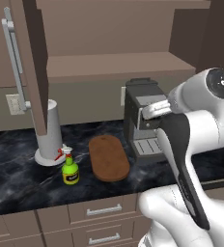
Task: Grab the spray bottle from the cabinet, then place it next to the cutting board for sanitizing. Then grab the dish brush from the countertop next to the sink and place it next to the cutting board.
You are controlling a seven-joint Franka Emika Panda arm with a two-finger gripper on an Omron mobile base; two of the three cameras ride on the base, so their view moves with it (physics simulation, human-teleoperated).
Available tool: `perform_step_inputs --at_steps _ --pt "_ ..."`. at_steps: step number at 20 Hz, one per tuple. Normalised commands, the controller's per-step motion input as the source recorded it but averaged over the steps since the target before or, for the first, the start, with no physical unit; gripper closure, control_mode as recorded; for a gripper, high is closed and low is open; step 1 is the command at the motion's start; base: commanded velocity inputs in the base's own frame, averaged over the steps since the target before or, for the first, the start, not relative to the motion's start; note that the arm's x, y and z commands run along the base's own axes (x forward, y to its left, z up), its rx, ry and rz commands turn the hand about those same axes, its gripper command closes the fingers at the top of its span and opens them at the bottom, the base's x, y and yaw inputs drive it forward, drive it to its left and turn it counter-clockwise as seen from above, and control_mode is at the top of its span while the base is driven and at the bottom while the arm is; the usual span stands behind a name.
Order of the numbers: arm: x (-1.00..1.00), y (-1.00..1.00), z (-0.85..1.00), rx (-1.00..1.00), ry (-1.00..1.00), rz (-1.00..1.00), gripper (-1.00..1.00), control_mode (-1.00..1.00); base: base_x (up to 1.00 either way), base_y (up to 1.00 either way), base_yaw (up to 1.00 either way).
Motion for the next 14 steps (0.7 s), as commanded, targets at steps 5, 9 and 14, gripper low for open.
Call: perform_step_inputs --at_steps 5,9,14 --pt "-0.44 -0.27 0.0 0.04 0.03 -0.1 -1.0 -1.0 0.0 0.0 0.0" --pt "-0.39 -0.07 0.0 0.01 0.0 -0.1 -1.0 -1.0 0.0 0.0 0.0" --pt "-0.37 -0.2 0.0 0.02 0.0 -0.07 -1.0 -1.0 0.0 0.0 0.0"
